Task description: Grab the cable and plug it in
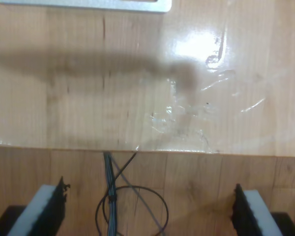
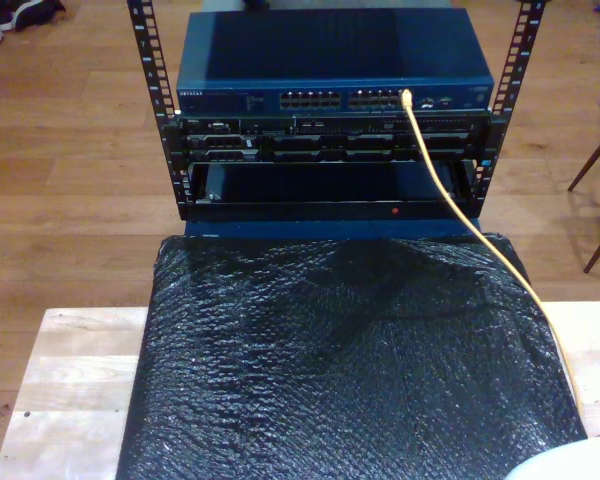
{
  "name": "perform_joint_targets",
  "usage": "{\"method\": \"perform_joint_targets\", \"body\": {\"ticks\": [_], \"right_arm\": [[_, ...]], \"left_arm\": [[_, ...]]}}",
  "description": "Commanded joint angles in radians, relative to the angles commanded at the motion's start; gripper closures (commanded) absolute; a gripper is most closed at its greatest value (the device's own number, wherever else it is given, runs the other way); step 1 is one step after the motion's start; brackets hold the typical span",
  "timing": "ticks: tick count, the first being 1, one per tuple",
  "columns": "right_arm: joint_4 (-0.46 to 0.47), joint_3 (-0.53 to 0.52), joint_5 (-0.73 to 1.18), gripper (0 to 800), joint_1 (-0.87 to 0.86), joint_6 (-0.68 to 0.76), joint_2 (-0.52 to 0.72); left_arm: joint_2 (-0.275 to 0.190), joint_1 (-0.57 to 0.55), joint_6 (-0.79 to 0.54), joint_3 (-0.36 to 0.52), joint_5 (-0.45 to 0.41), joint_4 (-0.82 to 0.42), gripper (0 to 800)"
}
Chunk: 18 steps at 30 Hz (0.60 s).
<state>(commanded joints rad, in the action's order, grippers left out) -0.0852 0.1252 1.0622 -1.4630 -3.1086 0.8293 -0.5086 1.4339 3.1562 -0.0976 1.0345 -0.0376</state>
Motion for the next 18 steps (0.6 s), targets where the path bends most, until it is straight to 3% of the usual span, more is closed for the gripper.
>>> {"method": "perform_joint_targets", "body": {"ticks": [9,18], "right_arm": [[0.003,-0.097,-0.121,0,-0.002,-0.025,-0.008],[0.003,-0.126,-0.164,0,-0.025,-0.031,-0.068]], "left_arm": [[0.0,0.0,0.0,0.0,0.0,0.0,0],[0.0,0.0,0.0,0.0,0.0,0.0,0]]}}
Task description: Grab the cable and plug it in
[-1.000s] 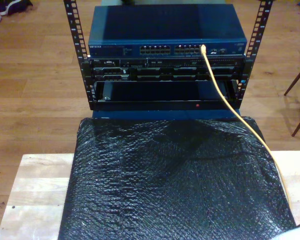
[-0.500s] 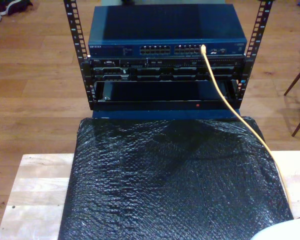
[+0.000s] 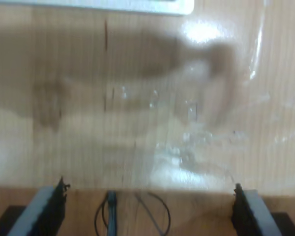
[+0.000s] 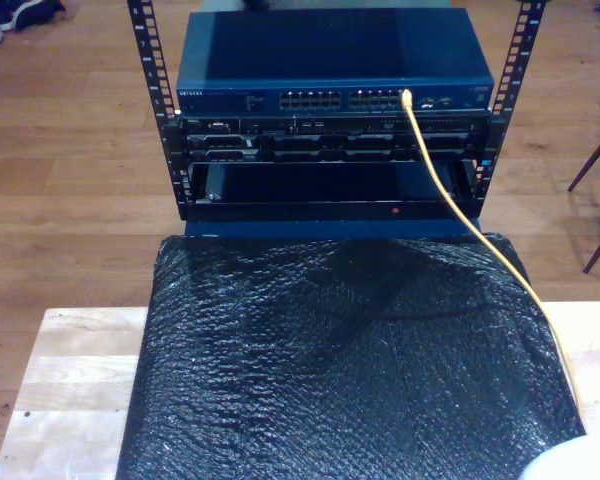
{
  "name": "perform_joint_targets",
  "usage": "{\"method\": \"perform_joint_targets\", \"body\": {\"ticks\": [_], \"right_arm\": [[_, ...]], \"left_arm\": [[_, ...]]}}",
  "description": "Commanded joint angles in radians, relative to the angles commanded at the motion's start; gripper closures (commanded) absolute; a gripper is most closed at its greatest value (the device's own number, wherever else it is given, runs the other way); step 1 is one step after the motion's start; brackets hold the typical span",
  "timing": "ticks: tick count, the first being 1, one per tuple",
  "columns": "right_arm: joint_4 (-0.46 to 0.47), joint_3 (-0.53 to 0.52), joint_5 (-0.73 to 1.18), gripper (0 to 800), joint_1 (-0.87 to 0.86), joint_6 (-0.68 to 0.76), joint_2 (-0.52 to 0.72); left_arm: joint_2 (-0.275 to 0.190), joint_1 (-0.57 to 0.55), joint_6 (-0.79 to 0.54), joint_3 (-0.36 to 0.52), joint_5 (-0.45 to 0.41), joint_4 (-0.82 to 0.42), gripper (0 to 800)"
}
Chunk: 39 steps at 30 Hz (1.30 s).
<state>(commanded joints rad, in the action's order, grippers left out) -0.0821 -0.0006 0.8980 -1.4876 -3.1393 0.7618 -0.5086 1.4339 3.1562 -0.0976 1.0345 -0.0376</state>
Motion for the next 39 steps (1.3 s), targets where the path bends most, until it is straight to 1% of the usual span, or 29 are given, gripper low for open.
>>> {"method": "perform_joint_targets", "body": {"ticks": [5,15,39], "right_arm": [[-0.005,-0.034,-0.037,0,-0.049,0.002,0.003],[-0.009,-0.066,-0.101,0,-0.054,-0.002,0.002],[-0.009,-0.068,-0.11,0,-0.06,0.0,0.002]], "left_arm": [[0.0,0.0,0.0,0.0,0.0,0.0,0],[0.0,0.0,0.0,0.0,0.0,0.0,0],[0.0,0.0,0.0,0.0,0.0,0.0,0]]}}
